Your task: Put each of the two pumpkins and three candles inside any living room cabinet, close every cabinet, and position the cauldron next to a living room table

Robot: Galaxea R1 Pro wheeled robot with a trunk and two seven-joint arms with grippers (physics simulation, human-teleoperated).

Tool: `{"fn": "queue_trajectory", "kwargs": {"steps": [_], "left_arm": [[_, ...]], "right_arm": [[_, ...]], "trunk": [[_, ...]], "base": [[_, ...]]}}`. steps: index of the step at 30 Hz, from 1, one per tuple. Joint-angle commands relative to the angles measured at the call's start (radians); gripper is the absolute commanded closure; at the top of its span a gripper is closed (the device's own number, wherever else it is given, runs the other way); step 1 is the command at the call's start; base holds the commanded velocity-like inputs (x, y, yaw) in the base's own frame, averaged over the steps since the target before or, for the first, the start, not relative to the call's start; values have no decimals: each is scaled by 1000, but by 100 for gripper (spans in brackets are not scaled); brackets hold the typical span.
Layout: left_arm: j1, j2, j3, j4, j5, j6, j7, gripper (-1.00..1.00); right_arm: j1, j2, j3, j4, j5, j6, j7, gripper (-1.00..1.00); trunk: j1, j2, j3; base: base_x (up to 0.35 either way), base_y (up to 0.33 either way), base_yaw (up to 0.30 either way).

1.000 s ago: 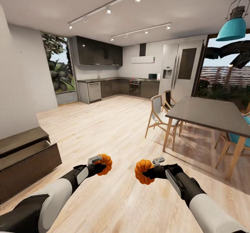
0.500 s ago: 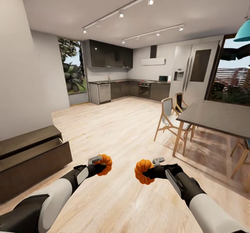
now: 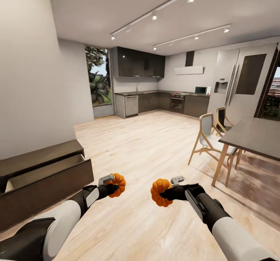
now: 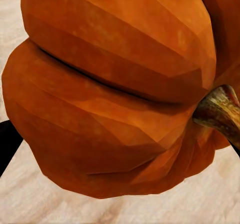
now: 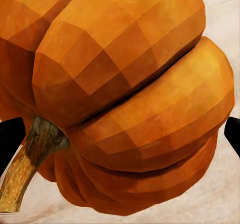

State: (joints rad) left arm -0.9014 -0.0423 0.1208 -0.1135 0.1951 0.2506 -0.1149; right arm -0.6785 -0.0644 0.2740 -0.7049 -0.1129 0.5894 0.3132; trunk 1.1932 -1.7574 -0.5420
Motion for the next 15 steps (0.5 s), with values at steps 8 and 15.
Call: {"fn": "queue_trajectory", "kwargs": {"steps": [8,15], "left_arm": [[-1,-1,9,-2,0,7,3,100],[-1,-1,9,-2,0,7,3,100]], "right_arm": [[-1,-2,7,-2,-13,6,-5,100],[-1,-1,7,-2,-12,6,-5,100]], "trunk": [[0,-1,-1],[0,-1,-1]], "base": [[332,0,287],[293,18,290]]}}
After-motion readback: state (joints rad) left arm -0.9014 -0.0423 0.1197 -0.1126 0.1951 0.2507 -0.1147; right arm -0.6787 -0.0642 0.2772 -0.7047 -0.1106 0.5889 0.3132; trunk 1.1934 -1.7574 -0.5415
